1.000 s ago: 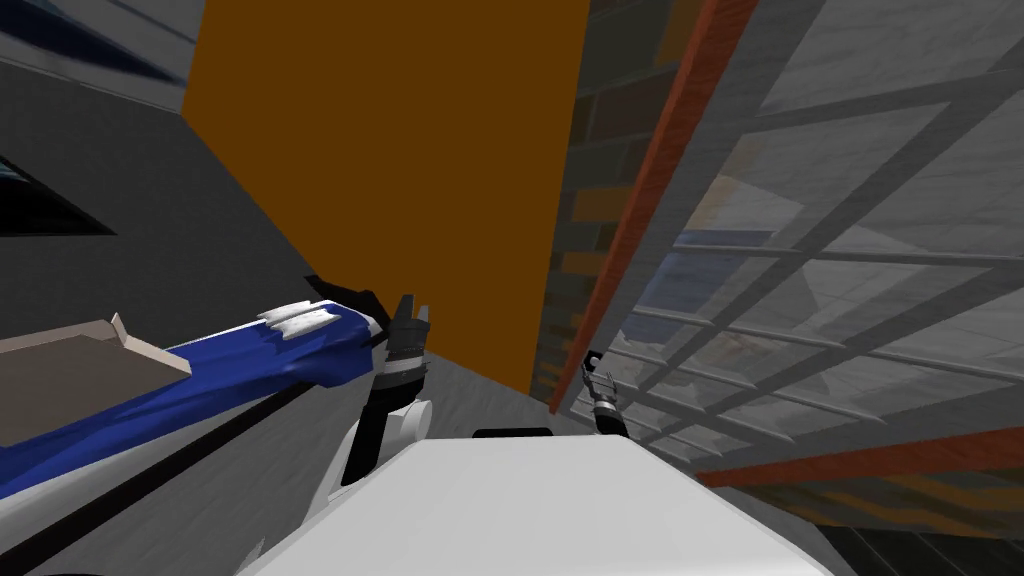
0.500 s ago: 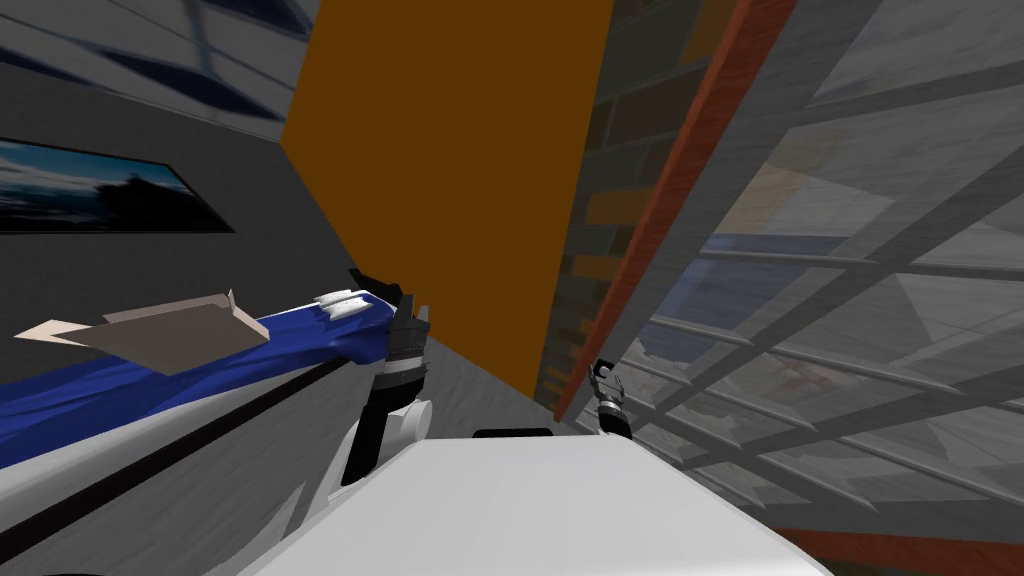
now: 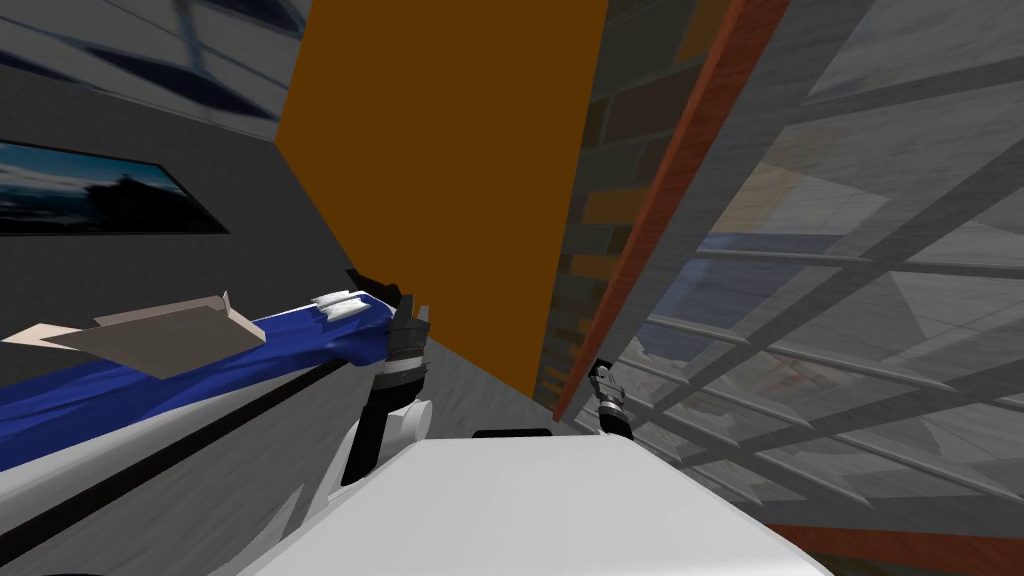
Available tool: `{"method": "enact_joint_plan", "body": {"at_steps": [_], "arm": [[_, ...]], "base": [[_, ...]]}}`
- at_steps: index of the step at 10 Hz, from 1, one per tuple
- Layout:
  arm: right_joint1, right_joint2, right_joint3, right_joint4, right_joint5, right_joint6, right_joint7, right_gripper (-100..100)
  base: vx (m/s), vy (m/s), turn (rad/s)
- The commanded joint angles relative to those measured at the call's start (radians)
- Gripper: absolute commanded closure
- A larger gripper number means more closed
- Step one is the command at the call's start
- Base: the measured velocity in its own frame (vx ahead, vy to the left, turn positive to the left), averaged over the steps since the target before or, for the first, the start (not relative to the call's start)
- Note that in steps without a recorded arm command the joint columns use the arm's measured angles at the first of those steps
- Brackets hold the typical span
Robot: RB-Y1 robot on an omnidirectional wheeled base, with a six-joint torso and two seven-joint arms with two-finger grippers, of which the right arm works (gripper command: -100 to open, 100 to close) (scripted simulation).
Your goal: Pull the door open
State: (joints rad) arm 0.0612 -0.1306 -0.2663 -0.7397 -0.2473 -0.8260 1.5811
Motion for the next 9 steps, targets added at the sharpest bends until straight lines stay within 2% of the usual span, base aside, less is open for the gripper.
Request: {"method": "enact_joint_plan", "body": {"at_steps": [1,2,3,6,9], "arm": [[-0.003,0.001,0.002,0.000,0.001,0.003,0.000,100],[-0.003,0.001,0.002,0.000,0.001,0.003,0.000,100],[0.002,0.000,0.001,-0.002,0.000,0.000,-0.041,100],[0.005,0.000,0.002,-0.006,0.000,0.000,-0.091,100],[0.011,0.001,0.005,-0.011,0.000,0.000,-0.179,100]], "base": [[0.000,0.000,0.000],[0.000,0.000,0.000],[-0.012,0.003,0.000],[-0.009,0.004,0.005],[-0.009,0.004,0.010]]}}
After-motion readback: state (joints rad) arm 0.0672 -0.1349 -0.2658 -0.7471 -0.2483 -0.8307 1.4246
